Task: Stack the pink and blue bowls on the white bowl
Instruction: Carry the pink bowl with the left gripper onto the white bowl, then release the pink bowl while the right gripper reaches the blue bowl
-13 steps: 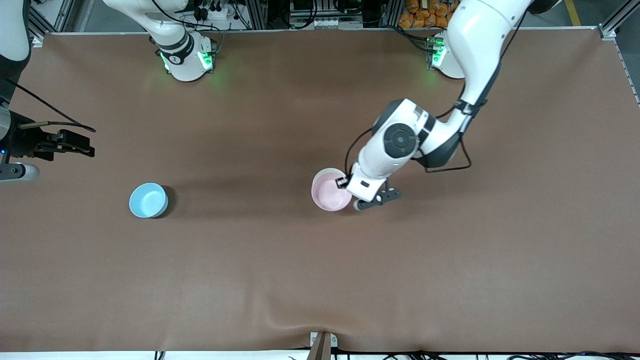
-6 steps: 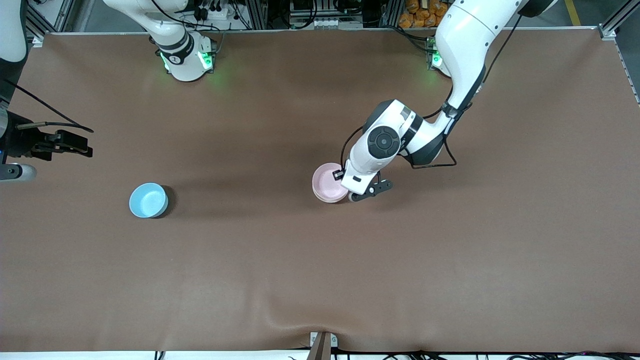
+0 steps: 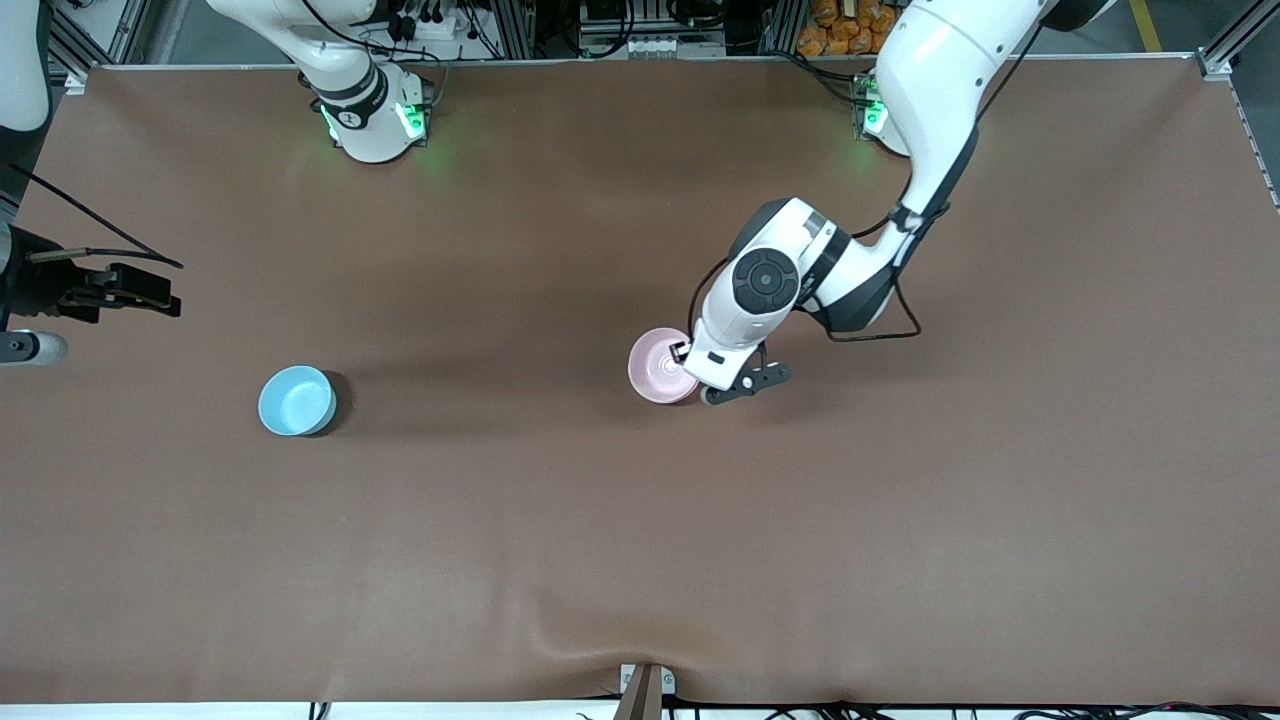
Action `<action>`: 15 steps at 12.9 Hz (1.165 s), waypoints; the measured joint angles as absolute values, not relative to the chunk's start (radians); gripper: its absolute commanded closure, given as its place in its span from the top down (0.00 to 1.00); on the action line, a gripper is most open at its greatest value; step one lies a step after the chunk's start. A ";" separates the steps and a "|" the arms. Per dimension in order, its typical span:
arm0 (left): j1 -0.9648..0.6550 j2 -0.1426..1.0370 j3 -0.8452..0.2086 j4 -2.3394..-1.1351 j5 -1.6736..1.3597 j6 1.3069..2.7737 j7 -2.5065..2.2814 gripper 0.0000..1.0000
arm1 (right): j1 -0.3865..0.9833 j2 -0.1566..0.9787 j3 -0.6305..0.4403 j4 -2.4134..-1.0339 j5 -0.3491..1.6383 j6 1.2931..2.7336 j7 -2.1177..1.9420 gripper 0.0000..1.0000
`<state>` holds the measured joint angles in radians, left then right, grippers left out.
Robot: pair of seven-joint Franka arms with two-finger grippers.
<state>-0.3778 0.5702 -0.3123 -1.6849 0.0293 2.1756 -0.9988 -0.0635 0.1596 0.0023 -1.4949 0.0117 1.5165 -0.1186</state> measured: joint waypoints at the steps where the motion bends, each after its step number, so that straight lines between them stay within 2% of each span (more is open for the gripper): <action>1: -0.358 0.538 -0.306 -1.663 0.037 2.106 -0.999 1.00 | -0.065 0.163 0.002 -1.520 0.007 1.554 -0.119 1.00; 4: -0.244 0.412 -0.300 -1.576 0.047 1.883 -0.964 1.00 | -0.098 0.174 0.000 -1.677 0.005 1.738 -0.125 1.00; 9: 0.001 0.243 -0.295 -1.543 0.049 1.721 -0.635 1.00 | -0.154 0.206 -0.001 -1.970 0.005 2.149 -0.169 1.00; 13: 0.143 0.150 -0.295 -1.545 0.049 1.640 -0.378 1.00 | -0.177 0.304 -0.001 -2.043 0.007 2.287 -0.188 0.66; 15: 0.191 0.105 -0.296 -1.555 0.049 1.628 -0.294 1.00 | -0.182 0.366 -0.001 -2.044 0.007 2.350 -0.213 0.56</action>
<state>0.1906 0.1055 -0.2956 -1.5552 0.0491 1.6278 -0.2939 -0.1823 0.3657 -0.0012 -2.0438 0.0074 2.3496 -0.2126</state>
